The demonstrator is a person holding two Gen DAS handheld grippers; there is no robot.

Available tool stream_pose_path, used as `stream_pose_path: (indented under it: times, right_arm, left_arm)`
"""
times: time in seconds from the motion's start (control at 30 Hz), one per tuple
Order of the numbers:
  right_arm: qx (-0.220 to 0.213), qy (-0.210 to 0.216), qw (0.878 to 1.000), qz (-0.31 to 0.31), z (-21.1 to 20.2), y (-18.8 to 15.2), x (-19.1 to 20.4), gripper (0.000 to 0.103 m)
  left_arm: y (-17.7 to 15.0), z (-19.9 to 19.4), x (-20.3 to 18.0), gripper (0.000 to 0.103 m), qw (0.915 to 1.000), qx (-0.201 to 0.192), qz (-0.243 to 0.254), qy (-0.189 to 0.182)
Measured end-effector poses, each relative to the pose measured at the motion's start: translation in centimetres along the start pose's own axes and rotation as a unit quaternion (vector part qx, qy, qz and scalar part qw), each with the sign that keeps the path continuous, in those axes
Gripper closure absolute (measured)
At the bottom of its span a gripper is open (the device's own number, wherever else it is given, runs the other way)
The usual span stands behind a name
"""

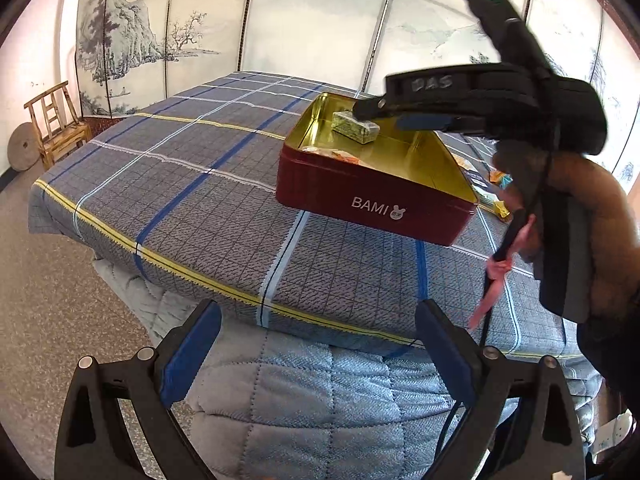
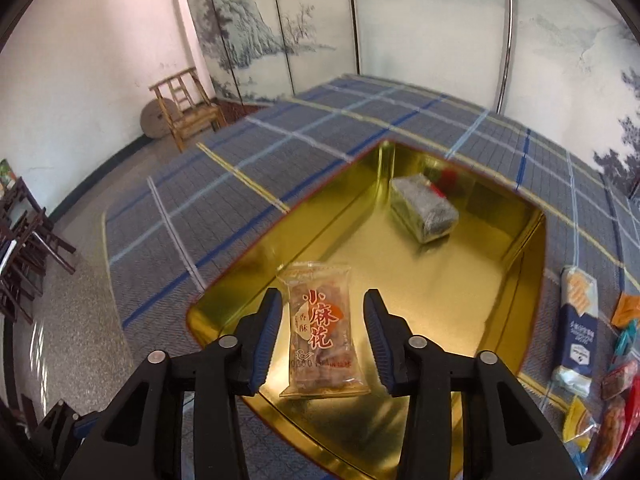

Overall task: Organize snacks
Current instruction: 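Grasp the blue-clipped clear bag with the left gripper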

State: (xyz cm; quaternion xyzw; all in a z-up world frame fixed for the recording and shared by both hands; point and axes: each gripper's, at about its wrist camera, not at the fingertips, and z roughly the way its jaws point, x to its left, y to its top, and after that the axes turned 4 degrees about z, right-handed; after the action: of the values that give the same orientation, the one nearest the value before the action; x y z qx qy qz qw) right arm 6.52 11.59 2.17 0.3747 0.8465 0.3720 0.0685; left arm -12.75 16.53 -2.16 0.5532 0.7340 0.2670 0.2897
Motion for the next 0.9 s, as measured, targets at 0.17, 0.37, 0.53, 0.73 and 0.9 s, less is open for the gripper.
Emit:
stream_pose_path:
  times: [0.17, 0.37, 0.53, 0.73, 0.9]
  right_arm:
    - [-0.109, -0.008, 0.993, 0.046, -8.8, -2.2, -7.3, 0.017]
    - [-0.141, -0.187, 0.958, 0.166, -16.6, -9.3, -23.4, 0.017]
    - [-0.149, -0.236, 0.917, 0.286, -21.8, -16.8, -34.0, 0.017]
    - [-0.187, -0.189, 0.896, 0.357, -24.3, -20.8, -38.4, 0.017]
    - [-0.208, -0.162, 0.890, 0.372, -24.6, -21.5, -38.9, 0.017]
  left_arm:
    - [1.7, 0.0, -3.1, 0.007, 0.9988, -0.012, 0.038, -0.028]
    - [4.6, 1.7, -10.0, 0.007, 0.9897, -0.005, 0.094, -0.108]
    - [6.3, 4.9, -16.8, 0.009, 0.9771, 0.015, 0.156, -0.144]
    - [6.6, 9.9, -23.4, 0.040, 0.9599, 0.081, 0.204, -0.175]
    - [6.6, 12.6, -26.2, 0.051, 0.9506, 0.103, 0.243, -0.164]
